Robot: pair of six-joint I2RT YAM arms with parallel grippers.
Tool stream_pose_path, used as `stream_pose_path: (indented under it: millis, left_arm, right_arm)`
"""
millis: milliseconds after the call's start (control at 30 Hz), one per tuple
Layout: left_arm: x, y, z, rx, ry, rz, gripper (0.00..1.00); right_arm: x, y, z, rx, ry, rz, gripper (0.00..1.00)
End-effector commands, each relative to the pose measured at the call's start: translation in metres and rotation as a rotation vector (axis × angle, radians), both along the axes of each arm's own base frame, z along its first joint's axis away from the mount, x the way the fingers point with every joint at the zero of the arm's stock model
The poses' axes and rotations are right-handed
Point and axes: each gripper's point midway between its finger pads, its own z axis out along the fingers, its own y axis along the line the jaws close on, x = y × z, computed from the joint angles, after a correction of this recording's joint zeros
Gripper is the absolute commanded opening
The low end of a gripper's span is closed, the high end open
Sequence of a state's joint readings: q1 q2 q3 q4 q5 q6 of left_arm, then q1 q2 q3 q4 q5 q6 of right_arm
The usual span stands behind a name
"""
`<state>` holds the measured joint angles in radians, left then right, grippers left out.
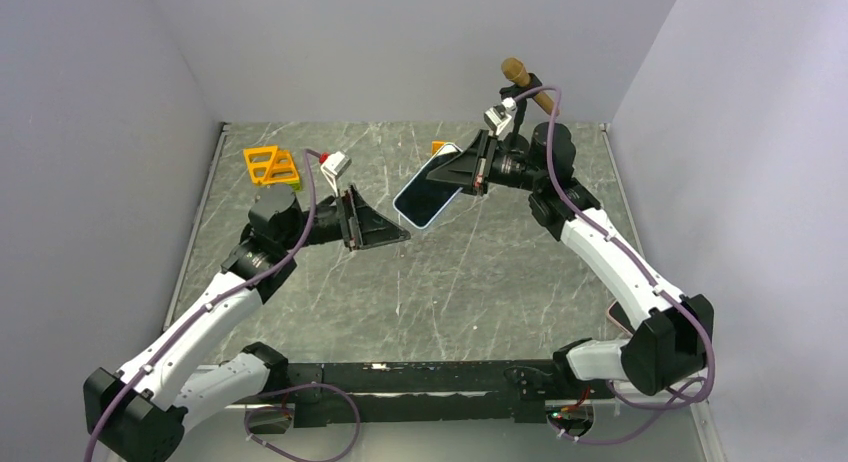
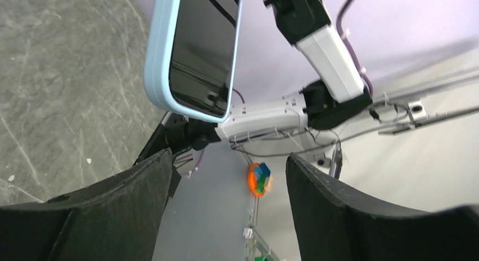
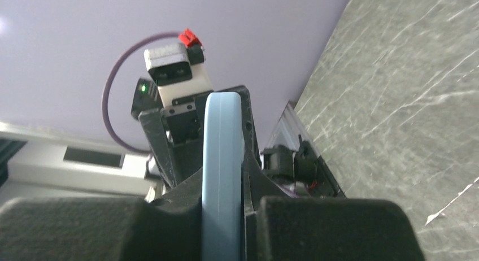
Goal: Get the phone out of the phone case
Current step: Remove the phone case from the phone.
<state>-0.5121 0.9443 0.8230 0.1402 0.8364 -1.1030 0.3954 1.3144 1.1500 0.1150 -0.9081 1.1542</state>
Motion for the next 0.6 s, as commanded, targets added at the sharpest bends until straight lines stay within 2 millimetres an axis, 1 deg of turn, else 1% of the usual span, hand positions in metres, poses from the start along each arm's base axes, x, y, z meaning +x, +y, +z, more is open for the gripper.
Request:
stream_pose_path:
  millis: [0,33,100,233,267,433,567]
  left_arm:
    - [0.017,0.004,0.016,-0.039,-0.029,0.118,0.78]
    - [0.019,0.005,0.022,-0.077,-0.04,0.143,0.77]
    - [0.023,0.007,0.027,-0.144,-0.028,0.18,0.74]
    - [0.029,0.01,0.023,-0.192,0.018,0.223,0.56]
    - [0.031,0.01,0.021,-0.184,0.026,0.229,0.54]
    - [0.032,0.006,0.025,-0.179,0.023,0.213,0.56]
    - [0.029,0.003,0.025,-0.187,0.024,0.194,0.52]
  right_arm:
    - [0.011,-0.008,0.035,0.083,-0.078,-0.19,0.0]
    - [0.014,-0.009,0.035,0.096,-0.072,-0.211,0.0]
    - [0.016,-0.009,0.036,0.122,-0.067,-0.24,0.0]
    - [0.014,-0.008,0.036,0.121,-0.067,-0.265,0.0]
    - [0.013,-0.006,0.036,0.122,-0.066,-0.265,0.0]
    - [0.011,0.0,0.036,0.14,-0.055,-0.27,0.0]
    - [0.008,0.006,0.036,0.147,-0.052,-0.264,0.0]
